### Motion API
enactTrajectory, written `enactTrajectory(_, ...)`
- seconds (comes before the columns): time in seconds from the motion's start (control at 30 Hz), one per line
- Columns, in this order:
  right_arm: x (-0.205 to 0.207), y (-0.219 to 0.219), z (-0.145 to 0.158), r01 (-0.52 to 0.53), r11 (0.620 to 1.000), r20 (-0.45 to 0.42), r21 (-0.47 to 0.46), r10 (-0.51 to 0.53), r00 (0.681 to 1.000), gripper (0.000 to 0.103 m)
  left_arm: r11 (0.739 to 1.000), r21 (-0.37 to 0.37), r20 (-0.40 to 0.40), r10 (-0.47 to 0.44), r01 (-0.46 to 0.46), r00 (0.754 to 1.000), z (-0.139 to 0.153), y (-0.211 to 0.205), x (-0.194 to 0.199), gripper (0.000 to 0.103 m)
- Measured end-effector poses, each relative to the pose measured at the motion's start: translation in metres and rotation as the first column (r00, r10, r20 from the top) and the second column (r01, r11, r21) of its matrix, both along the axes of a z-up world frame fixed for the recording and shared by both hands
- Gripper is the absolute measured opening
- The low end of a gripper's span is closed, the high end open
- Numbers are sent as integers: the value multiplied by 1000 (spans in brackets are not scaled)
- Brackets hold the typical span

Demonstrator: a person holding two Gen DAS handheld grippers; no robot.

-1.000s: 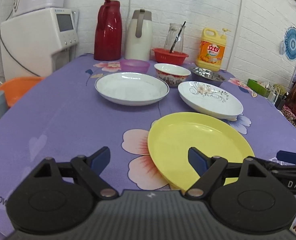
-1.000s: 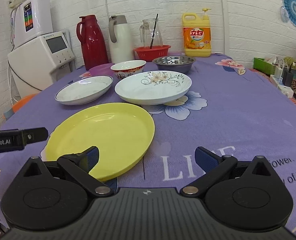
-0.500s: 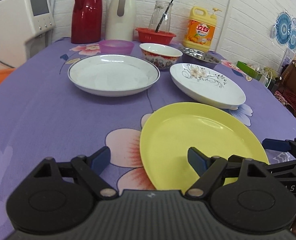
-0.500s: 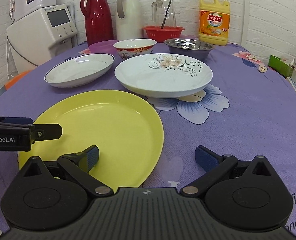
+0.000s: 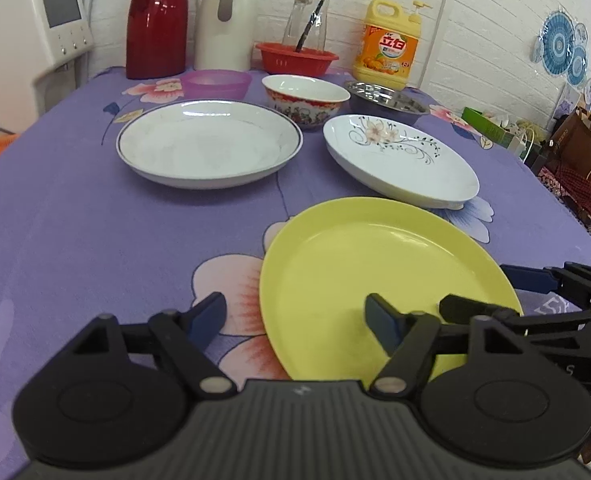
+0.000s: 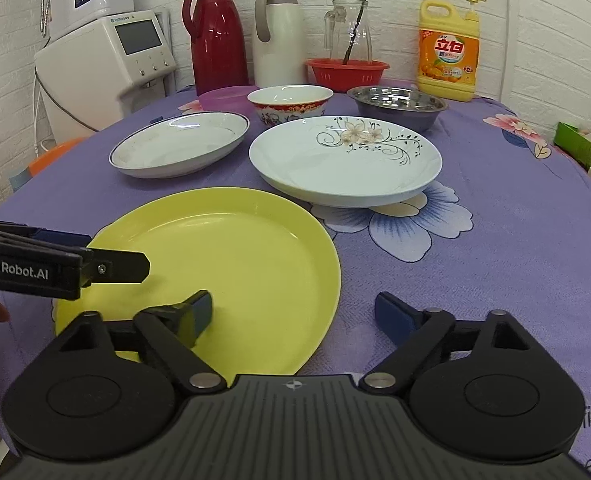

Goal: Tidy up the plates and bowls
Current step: 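Move both tools to the yellow plastic plate and close on its rim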

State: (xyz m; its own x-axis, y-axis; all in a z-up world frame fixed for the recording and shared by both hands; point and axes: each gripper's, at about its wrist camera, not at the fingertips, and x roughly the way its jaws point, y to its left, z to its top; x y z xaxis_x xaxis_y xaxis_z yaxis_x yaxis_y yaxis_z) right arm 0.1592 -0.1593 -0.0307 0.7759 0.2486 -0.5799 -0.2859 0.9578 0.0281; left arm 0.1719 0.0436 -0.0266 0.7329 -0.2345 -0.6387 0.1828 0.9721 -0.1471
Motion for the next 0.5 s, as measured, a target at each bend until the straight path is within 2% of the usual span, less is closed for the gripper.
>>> enactTrajectory(0.03, -1, -1, 0, -5, 1000, 6, 12, 5, 1000, 103, 1000, 22, 10, 8, -8, 1000, 0, -3, -1, 50)
enactTrajectory(0.07, -1, 0, 1, -7, 1000, 11, 18, 7, 1000, 85, 999, 31, 18, 11, -11, 1000, -1, -4, -2, 49)
enactTrajectory(0.1, -2, 0, 1, 3, 1000, 14, 22, -3, 1000, 80, 999, 32, 26, 17, -18, 1000, -2, -5, -4, 49)
enactTrajectory(0.2, -5, 4, 1, 7, 999, 19, 35, -8, 1000, 79, 999, 11, 29, 31, -31, 999, -2, -10, -7, 43)
enactTrajectory(0.3, -12, 13, 4, 31, 999, 35, 23, -32, 999, 79, 998, 3, 15, 59, -59, 998, 1, -5, -10, 43)
enactTrajectory(0.37, -14, 17, 10, 16, 998, 43, 57, -18, 999, 80, 997, -23, 0, 79, -79, 997, 5, 8, -15, 43)
enactTrajectory(0.43, -15, 27, 15, -20, 997, 60, 78, 15, 998, 81, 994, -26, 2, 106, -106, 994, 10, 22, -21, 44)
enactTrajectory(0.5, -15, 44, 18, -60, 995, 70, 81, 54, 996, 89, 989, -10, 8, 144, -144, 989, 15, 34, -27, 44)
